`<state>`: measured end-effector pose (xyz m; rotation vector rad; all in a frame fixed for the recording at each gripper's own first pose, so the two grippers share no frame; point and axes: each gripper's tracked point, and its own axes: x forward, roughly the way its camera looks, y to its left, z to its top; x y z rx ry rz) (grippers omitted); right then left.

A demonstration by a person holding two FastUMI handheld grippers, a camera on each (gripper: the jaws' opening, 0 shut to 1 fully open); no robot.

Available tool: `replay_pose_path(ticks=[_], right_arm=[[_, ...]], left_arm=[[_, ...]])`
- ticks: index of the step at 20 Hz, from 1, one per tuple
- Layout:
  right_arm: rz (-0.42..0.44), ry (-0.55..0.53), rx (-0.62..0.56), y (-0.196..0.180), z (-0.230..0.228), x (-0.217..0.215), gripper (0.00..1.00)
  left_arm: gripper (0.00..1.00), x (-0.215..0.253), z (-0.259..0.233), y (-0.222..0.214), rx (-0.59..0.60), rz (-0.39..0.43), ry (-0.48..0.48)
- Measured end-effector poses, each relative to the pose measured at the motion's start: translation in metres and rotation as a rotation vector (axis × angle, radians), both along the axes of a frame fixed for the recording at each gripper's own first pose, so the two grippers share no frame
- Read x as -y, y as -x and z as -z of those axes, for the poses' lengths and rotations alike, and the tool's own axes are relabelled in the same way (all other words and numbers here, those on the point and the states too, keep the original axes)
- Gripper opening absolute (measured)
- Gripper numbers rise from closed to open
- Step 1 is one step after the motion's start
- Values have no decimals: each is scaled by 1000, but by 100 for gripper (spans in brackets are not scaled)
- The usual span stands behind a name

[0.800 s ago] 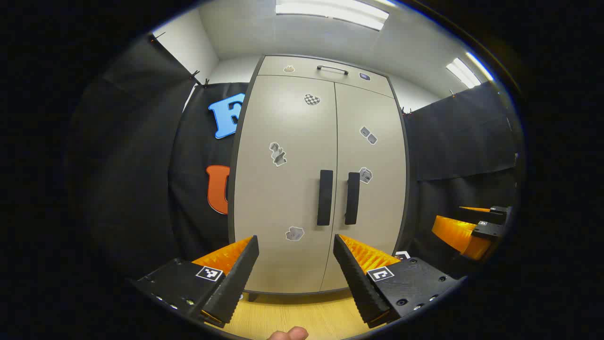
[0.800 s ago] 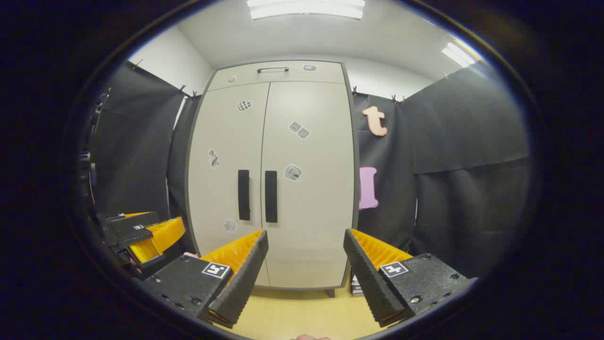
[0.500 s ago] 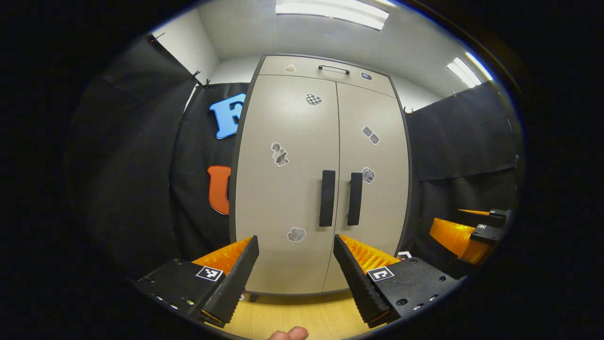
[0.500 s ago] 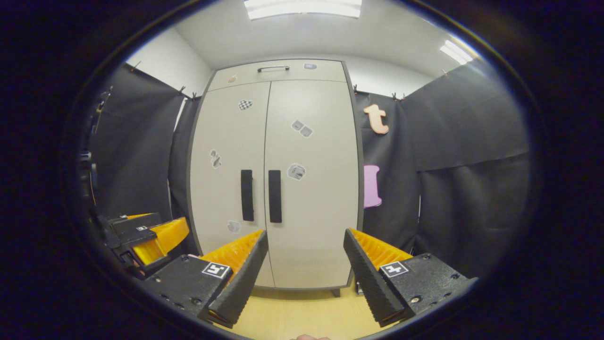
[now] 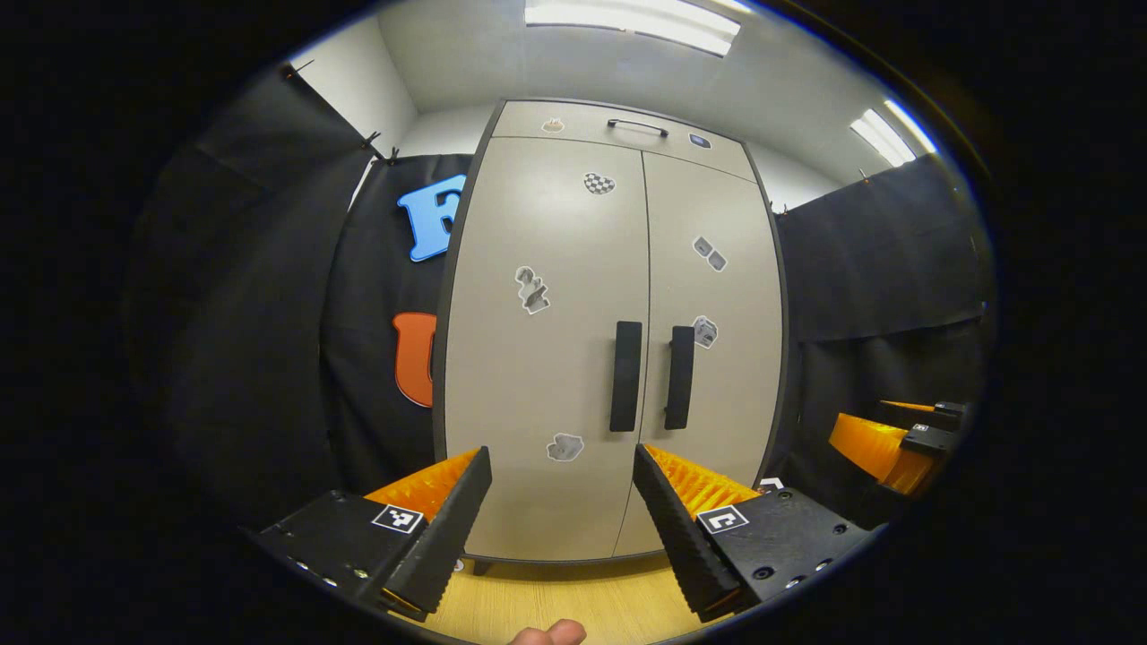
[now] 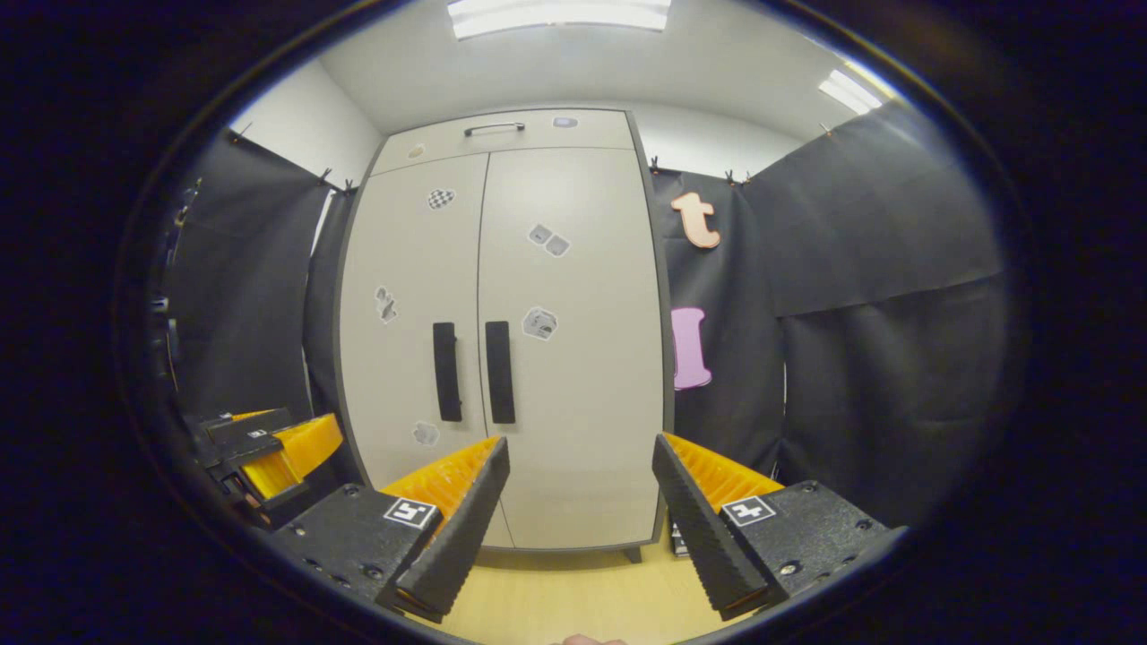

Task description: Open the right door of the double-door shoe cabinet with the right hand, and open the left door with the left hand.

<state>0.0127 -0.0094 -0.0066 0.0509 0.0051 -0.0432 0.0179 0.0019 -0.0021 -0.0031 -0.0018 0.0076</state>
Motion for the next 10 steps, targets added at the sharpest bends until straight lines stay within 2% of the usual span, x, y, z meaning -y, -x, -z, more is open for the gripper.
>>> replay_pose_path(ticks=[7,8,10], right_arm=[[-15,1,-6,-1,3,-7,100],[-16,1,-5,-1,2,-7,96],[-15,2,-7,-2,2,-7,100]], left_arm=[[95,-7,-2,-1,3,-10,-9],[95,-6,-3,-2,5,-8,-11],[95,-6,-4,-1,8,-5,-20]])
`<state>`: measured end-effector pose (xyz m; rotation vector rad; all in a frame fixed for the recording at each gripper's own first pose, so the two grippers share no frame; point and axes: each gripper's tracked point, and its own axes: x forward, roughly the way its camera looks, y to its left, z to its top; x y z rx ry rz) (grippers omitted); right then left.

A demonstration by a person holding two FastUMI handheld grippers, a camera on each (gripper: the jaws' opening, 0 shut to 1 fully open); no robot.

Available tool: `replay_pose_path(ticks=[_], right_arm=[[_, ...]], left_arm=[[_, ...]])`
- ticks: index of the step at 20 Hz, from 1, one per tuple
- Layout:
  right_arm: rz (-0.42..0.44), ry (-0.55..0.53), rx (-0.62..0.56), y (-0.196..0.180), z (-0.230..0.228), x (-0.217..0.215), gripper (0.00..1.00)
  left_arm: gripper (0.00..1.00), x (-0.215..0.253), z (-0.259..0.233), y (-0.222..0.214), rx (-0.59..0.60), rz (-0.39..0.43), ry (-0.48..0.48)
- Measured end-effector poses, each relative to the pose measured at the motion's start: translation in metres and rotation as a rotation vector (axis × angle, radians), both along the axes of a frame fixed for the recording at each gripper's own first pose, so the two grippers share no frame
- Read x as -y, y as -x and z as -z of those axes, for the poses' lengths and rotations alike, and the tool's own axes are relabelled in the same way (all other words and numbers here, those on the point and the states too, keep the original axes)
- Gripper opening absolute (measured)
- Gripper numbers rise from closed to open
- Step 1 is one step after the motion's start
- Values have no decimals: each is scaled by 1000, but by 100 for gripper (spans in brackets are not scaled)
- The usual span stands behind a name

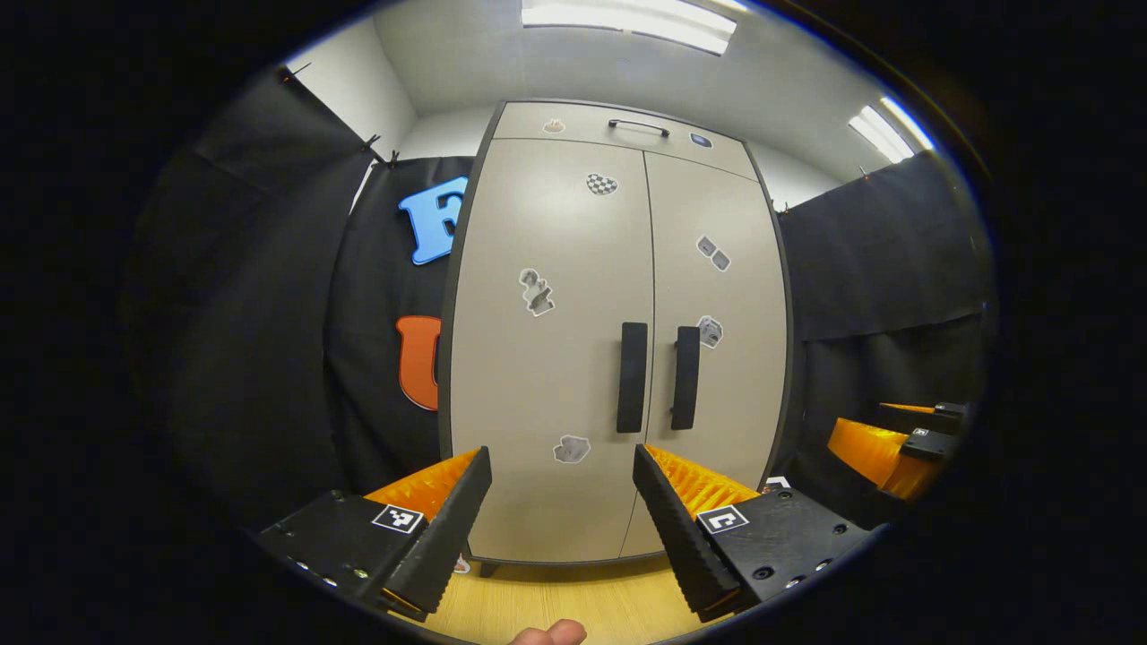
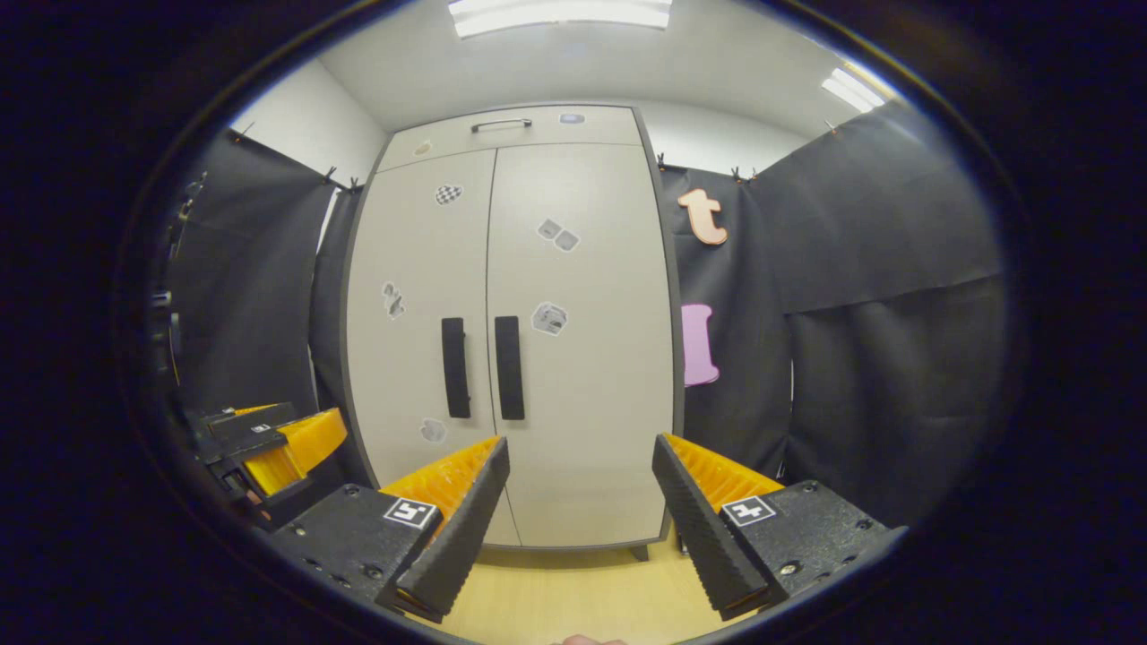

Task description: Open the right door of the double-door shoe cabinet with the right hand, and open the left door with the left hand.

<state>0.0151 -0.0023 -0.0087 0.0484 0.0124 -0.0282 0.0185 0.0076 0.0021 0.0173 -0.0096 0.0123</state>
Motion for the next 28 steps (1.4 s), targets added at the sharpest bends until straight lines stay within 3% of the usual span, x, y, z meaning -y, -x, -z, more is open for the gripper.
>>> replay_pose_path(ticks=[2,6,10,12,14,18,24,28], right_arm=[[-1,-2,-4,-2,0,-2,96],[-36,1,-1,-20,-9,-14,100],[-89,0,2,-55,-24,-32,96],[-121,-2,30,-77,-36,-43,100],[-127,5,40,-102,-43,-48,96],[-138,-5,1,-153,-41,-58,100],[-146,-76,-63,-201,-29,-72,99],[-148,-69,-80,-223,-25,-78,89]], left_arm=[[95,-1,-1,2,3,-3,-6],[95,5,2,10,0,15,-1],[95,6,12,22,-16,12,16],[95,18,20,31,-24,54,48],[95,19,32,40,-44,67,45],[95,13,43,50,-64,55,16],[95,-3,53,55,-95,30,56],[95,-17,56,59,-102,-8,37]])
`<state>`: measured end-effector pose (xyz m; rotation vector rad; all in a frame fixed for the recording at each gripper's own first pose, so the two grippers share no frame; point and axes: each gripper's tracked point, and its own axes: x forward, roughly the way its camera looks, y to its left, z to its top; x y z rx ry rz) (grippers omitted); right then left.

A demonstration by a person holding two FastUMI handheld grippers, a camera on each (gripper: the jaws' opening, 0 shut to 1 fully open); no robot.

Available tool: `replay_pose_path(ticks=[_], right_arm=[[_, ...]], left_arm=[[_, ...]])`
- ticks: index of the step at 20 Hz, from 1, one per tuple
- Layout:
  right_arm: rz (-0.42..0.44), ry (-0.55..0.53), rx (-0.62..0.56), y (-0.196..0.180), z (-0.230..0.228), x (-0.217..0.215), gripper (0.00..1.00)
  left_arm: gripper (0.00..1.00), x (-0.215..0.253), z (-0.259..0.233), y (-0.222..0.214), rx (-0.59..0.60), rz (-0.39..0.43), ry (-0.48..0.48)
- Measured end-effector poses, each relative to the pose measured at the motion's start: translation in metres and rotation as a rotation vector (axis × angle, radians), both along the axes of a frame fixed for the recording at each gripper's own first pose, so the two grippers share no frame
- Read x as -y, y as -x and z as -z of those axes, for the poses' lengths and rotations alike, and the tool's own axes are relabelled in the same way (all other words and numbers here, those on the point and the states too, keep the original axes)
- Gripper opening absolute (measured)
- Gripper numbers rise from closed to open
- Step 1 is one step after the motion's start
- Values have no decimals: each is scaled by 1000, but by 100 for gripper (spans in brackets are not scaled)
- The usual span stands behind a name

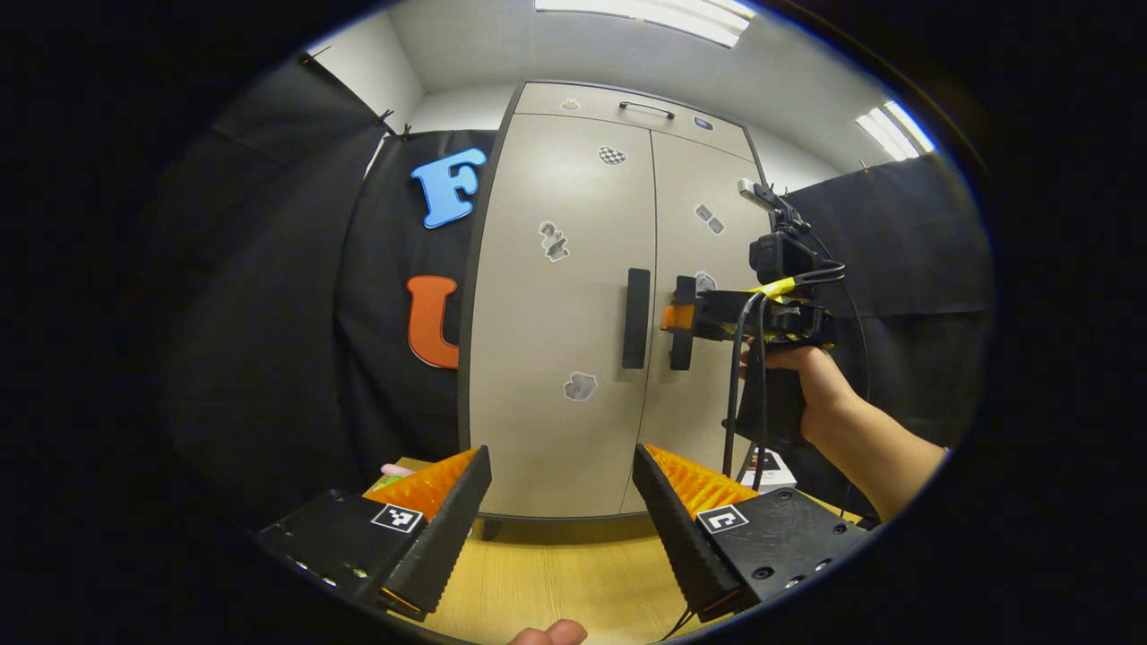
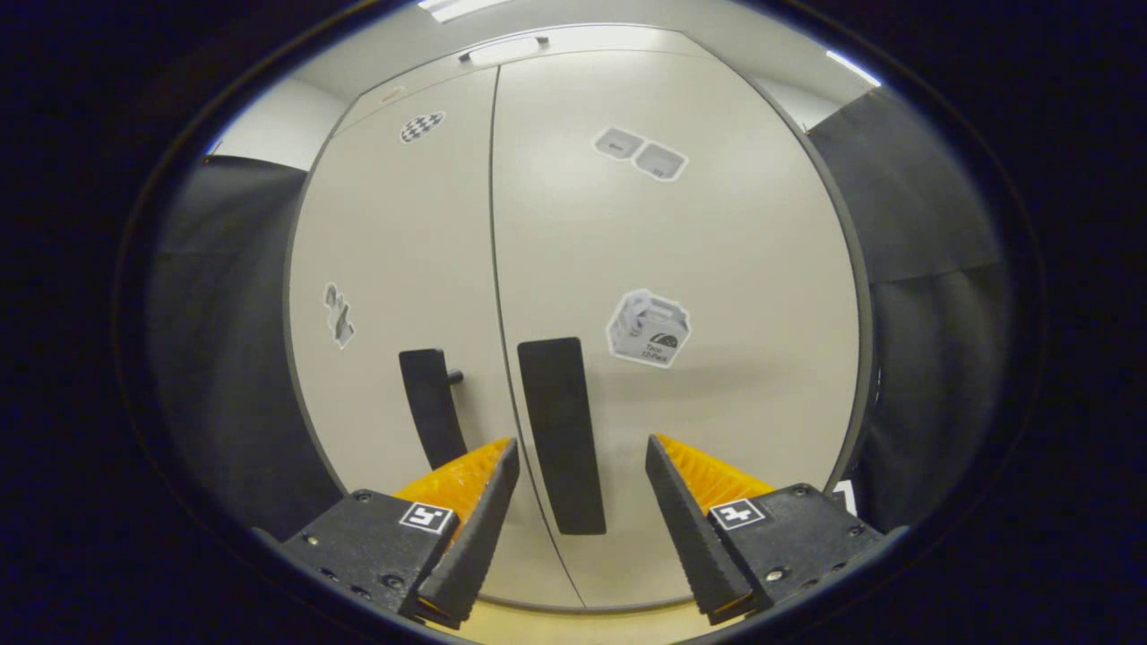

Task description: Open the right door of the double-door shoe cabinet with the right hand, and open the left door with the left hand.

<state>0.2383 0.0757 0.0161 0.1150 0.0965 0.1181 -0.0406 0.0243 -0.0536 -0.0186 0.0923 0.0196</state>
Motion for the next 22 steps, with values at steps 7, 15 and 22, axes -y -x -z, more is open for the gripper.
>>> replay_pose_path(ticks=[7,15,22], right_arm=[[43,71,18,-15,0,4,77],[63,95,47,-18,3,1,60],[5,108,30,-8,6,-1,27]], left_arm=[[95,-3,1,6,-11,-28,10],[95,-5,-6,9,-4,-29,18],[95,-14,-3,8,-10,-49,27]])
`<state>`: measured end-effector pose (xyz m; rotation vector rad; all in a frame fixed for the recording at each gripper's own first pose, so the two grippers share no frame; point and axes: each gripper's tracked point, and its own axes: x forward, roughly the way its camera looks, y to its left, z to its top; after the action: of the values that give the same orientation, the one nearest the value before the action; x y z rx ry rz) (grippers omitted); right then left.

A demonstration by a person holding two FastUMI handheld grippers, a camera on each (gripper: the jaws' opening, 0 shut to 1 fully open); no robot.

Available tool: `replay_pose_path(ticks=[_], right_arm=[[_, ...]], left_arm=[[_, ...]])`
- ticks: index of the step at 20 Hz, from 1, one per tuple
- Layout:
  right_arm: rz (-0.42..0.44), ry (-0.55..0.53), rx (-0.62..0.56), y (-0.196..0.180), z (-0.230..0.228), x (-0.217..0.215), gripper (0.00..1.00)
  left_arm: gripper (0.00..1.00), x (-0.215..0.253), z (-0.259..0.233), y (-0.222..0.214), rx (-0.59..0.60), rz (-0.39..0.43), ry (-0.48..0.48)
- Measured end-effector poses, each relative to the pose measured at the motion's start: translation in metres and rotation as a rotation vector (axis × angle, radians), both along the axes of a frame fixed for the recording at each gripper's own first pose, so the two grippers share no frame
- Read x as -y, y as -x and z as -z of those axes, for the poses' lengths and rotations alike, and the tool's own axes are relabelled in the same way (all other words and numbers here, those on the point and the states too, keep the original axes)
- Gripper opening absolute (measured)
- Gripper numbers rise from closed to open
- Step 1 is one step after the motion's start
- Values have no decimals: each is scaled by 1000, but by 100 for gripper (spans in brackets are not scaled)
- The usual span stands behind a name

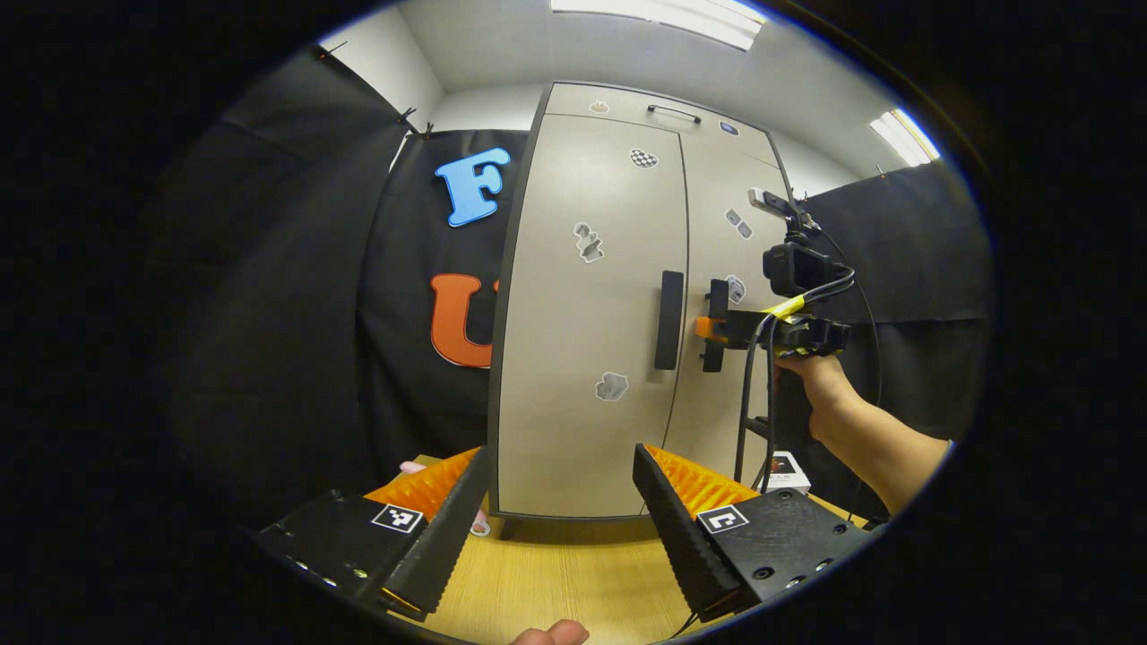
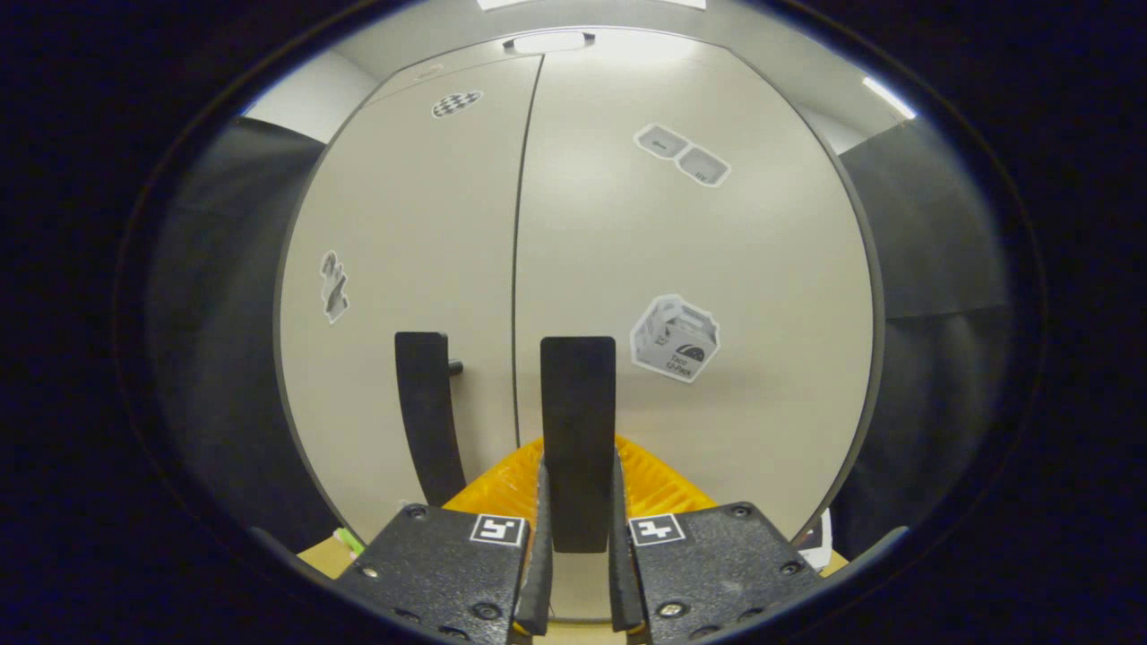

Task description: Open the right door of the double-door shoe cabinet with the right hand, and open the left door with the left hand.

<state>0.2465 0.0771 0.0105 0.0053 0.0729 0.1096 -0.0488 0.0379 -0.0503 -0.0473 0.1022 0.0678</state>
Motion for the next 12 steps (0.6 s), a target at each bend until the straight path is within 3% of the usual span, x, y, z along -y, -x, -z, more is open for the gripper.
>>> replay_pose_path(ticks=[8,12], right_arm=[[-95,-15,-10,78,1,31,27],[-116,-14,-21,116,1,59,26]], left_arm=[[95,-9,0,-16,9,7,-26],[95,-10,-4,2,14,4,-41]])
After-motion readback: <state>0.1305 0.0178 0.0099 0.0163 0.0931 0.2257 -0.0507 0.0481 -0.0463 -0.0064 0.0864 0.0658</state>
